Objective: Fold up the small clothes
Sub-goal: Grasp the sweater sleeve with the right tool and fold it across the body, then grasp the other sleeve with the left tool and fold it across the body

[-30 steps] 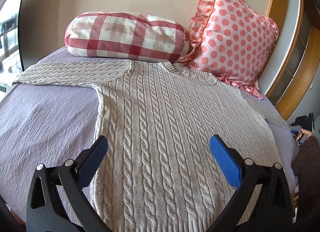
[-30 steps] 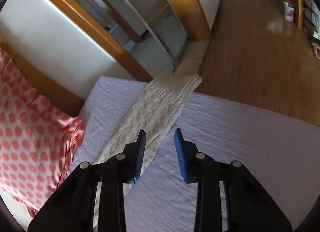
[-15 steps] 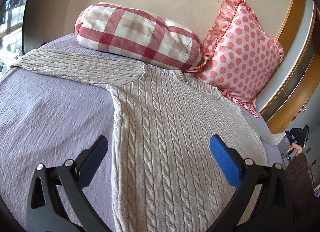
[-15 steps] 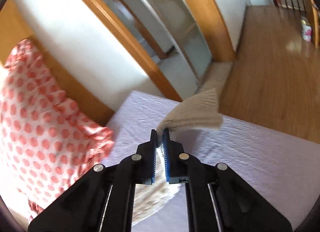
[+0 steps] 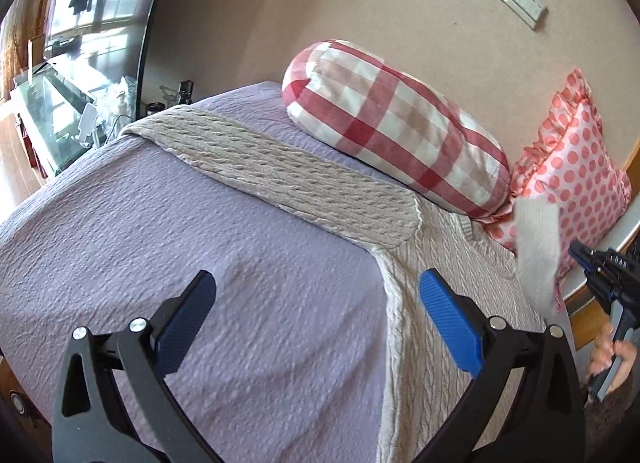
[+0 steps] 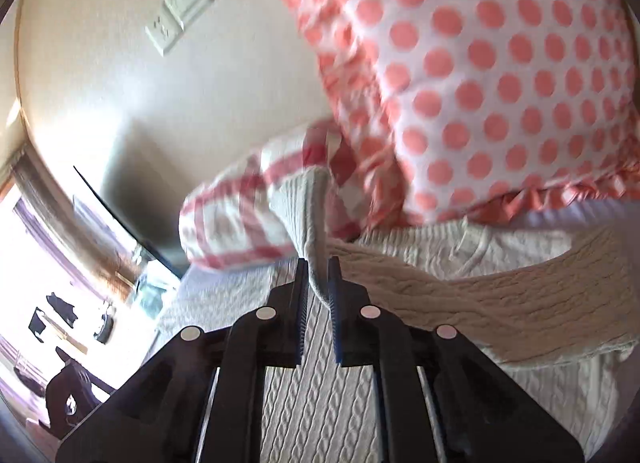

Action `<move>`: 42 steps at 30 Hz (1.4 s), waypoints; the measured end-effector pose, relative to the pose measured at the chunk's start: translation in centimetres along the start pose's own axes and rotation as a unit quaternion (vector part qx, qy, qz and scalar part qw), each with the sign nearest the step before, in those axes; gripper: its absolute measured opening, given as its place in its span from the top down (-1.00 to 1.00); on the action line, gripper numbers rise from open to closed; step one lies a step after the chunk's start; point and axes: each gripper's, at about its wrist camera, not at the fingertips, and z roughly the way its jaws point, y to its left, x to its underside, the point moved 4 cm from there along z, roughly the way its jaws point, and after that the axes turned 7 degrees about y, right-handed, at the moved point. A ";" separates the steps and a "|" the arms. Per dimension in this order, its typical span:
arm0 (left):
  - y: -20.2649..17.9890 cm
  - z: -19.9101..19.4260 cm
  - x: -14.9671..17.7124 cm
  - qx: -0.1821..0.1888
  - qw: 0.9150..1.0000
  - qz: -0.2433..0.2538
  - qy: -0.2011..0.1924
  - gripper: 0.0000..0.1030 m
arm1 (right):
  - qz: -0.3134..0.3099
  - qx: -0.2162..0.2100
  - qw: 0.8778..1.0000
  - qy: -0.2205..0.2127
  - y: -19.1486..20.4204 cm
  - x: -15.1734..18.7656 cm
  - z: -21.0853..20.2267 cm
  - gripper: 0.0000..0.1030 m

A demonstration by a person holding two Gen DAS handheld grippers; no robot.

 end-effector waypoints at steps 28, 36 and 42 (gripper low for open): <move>14.8 6.8 -15.9 -0.066 0.981 -0.182 0.009 0.88 | 0.016 0.079 0.991 -0.110 -8.1 7.3 -10.1 -0.61; -16.8 3.5 -11.3 0.020 0.975 0.219 -0.033 0.88 | 0.018 0.080 0.987 -0.139 -8.1 6.8 -11.7 -0.63; -33.1 10.7 7.1 0.065 0.883 0.458 0.078 0.73 | 0.077 0.064 0.990 -0.095 -11.2 6.5 -9.4 -0.63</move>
